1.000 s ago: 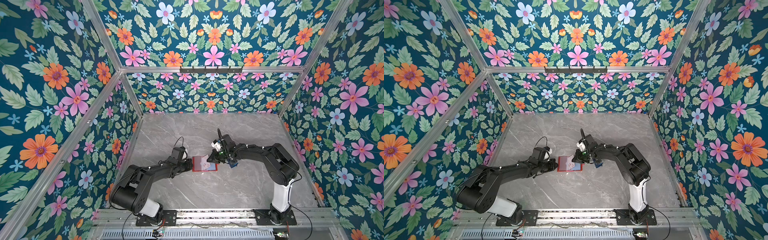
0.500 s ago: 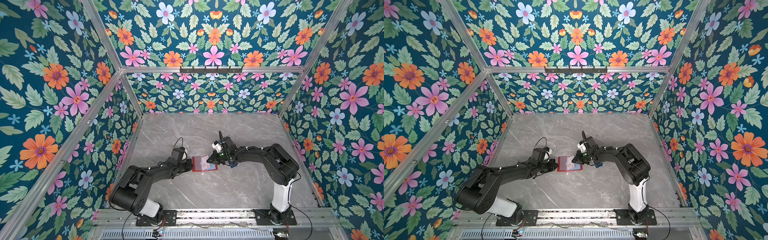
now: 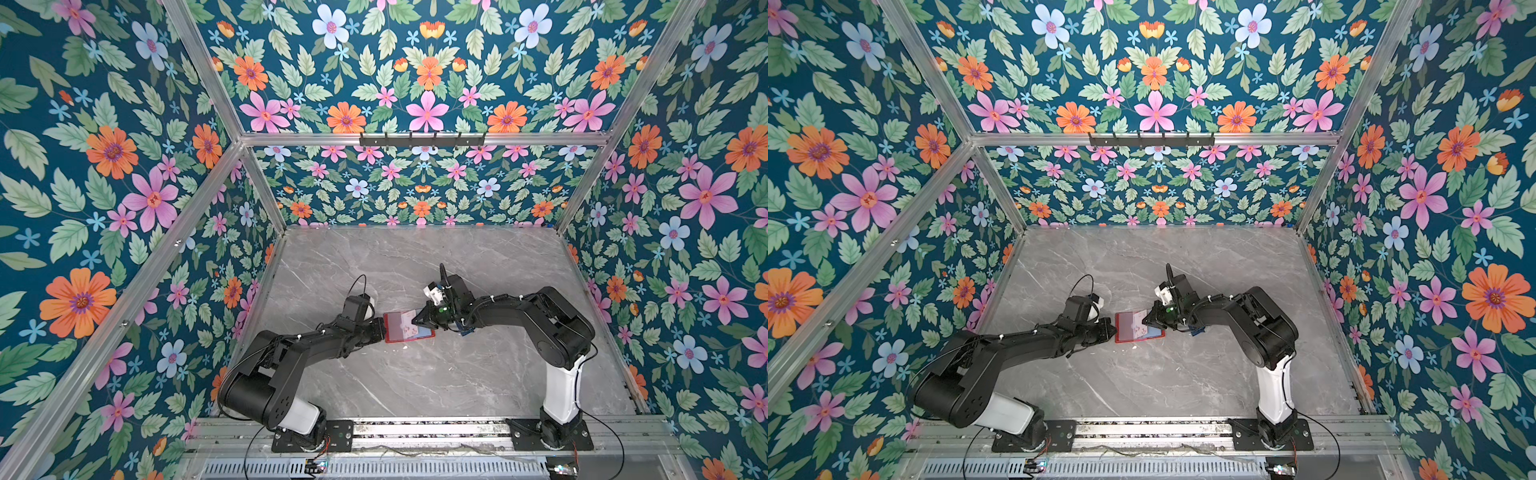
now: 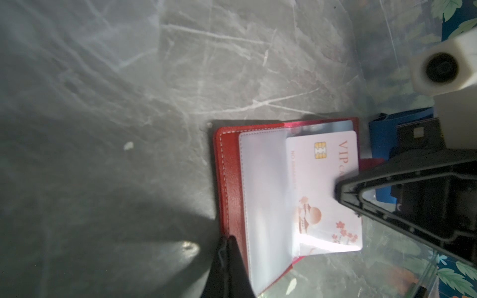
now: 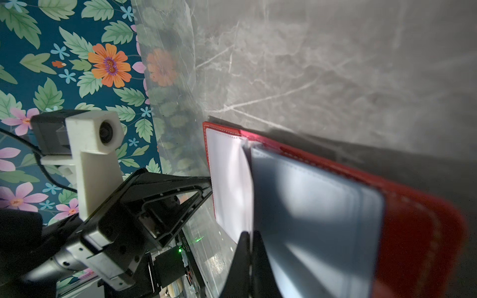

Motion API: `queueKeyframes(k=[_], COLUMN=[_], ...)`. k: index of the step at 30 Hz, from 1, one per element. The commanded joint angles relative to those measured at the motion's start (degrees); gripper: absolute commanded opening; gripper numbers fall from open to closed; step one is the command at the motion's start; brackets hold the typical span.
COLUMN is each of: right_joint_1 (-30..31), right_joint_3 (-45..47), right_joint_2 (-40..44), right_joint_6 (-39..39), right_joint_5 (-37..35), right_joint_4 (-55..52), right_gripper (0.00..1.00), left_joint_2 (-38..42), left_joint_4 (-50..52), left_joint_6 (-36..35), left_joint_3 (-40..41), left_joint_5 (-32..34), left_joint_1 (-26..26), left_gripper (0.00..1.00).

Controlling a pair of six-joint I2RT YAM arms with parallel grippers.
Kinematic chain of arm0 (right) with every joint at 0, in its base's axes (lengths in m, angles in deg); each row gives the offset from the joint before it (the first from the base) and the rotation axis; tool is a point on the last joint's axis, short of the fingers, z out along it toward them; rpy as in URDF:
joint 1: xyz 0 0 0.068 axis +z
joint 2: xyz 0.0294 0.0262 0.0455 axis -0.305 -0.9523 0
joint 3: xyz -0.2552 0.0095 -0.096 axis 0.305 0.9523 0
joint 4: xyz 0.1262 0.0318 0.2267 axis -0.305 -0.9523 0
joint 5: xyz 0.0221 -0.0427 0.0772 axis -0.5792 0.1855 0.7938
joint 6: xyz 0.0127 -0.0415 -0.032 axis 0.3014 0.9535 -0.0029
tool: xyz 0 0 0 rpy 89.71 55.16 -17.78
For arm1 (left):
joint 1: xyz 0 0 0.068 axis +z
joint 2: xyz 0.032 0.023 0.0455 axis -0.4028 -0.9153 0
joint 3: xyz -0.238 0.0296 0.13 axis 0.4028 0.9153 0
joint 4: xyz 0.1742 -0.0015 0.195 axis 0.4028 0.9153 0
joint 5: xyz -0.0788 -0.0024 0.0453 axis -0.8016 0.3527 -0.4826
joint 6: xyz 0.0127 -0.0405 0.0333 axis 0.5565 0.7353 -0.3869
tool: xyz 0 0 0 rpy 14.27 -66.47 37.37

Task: Insert credit cards into a card holder
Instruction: Insert the credit card into the card slot.

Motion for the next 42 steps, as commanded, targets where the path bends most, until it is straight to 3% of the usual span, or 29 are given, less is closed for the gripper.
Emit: queueKeyframes(k=[1,16,21,30,37,42], right_joint_1=[0.3,0.5,0.9,2.0,3.4,5.0], right_joint_3=[0.4,0.0,-1.1,-4.0,-7.0,-9.9], right_joint_2=[-0.4,-1.1,-0.6,2.2,3.2,3.6], right_joint_6=[-1.1,-0.7,1.4,5.5,8.3,10.6], right_joint_5=[0.5,3.5,0.6,-8.6,-15.2,-19.9], right_joint_4=[0.6,2.2,-2.6,-13.9,-22.1,-28.3], right_gripper=[0.0,0.0,0.0,0.29,0.39,0.41], left_joint_2=[-0.6,-1.2,-1.4,0.4,2.0,2.5], left_joint_4=[2.2,3.2,3.5,3.9,3.3,3.0], left_joint_6=[0.0,0.4,0.4,0.8,1.4,1.5], left_joint_3=[0.1,-0.5,-0.8,-0.2,0.3,0.5], left_joint_5=[1.2,3.2,3.4,3.8,2.7,2.3], left_joint_1=[-0.1,-0.4,-0.4,-0.5,-0.6,-0.7], left_gripper=[0.0,0.0,0.0,0.0,0.0,0.0])
